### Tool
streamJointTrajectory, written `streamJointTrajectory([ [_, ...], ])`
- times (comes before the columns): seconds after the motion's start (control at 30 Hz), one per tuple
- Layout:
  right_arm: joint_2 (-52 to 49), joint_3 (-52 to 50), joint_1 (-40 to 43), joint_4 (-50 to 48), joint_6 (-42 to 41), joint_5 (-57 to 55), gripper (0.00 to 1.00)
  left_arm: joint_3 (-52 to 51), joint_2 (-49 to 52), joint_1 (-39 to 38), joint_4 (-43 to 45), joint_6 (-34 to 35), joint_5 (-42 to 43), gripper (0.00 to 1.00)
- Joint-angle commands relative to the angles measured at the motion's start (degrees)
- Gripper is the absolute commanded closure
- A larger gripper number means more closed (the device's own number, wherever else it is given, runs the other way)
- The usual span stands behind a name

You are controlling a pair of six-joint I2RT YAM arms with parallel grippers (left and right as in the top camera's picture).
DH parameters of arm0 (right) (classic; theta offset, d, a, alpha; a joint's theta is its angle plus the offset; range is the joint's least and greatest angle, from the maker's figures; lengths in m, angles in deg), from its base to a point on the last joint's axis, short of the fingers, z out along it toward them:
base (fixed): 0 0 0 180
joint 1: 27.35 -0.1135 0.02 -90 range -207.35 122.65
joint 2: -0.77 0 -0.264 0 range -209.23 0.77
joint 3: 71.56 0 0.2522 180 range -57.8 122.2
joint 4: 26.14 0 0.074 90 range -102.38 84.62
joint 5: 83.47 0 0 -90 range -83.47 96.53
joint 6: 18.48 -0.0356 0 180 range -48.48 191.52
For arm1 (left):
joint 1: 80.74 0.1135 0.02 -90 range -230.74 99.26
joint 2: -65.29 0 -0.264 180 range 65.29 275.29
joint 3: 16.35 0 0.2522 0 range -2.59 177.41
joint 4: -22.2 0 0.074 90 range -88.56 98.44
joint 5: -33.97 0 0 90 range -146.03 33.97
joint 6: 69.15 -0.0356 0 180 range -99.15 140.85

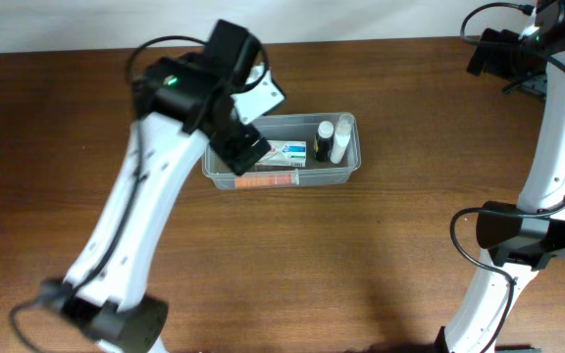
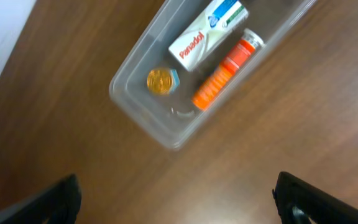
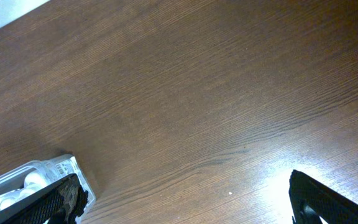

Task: Pack container

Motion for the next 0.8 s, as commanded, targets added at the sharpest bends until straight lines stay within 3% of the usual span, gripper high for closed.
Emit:
streamJointTrajectory([
  [0.0,0.6,0.6,-0.2,0.2,-0.4,0.1,0.02,0.8,-3.5,0.2,-1.4,5.5,0.2,0.00],
  [0.13,0.6,0.5,-0.2,0.2,-0.4,0.1,0.02,0.8,-4.3,0.2,-2.7,5.5,-0.1,0.00],
  [0.27,0.6,0.6,-0.2,0.2,-0.4,0.1,0.02,0.7,-4.3,0.2,-10.1,5.5,0.2,0.00],
  [0.5,0.6,0.6,-0.2,0.2,-0.4,0.1,0.02,-1.0,-4.6,0.3,-10.0,8.6,1.7,0.00],
  [0.63,0.6,0.6,-0.2,0.2,-0.4,0.1,0.02,-2.4,-5.7,0.9,-8.4,8.8,2.6,0.00],
  [0.77,0.6,0.5,-0.2,0.2,-0.4,0.1,0.02,-7.1,-10.8,1.7,-0.8,8.8,4.1,0.00],
])
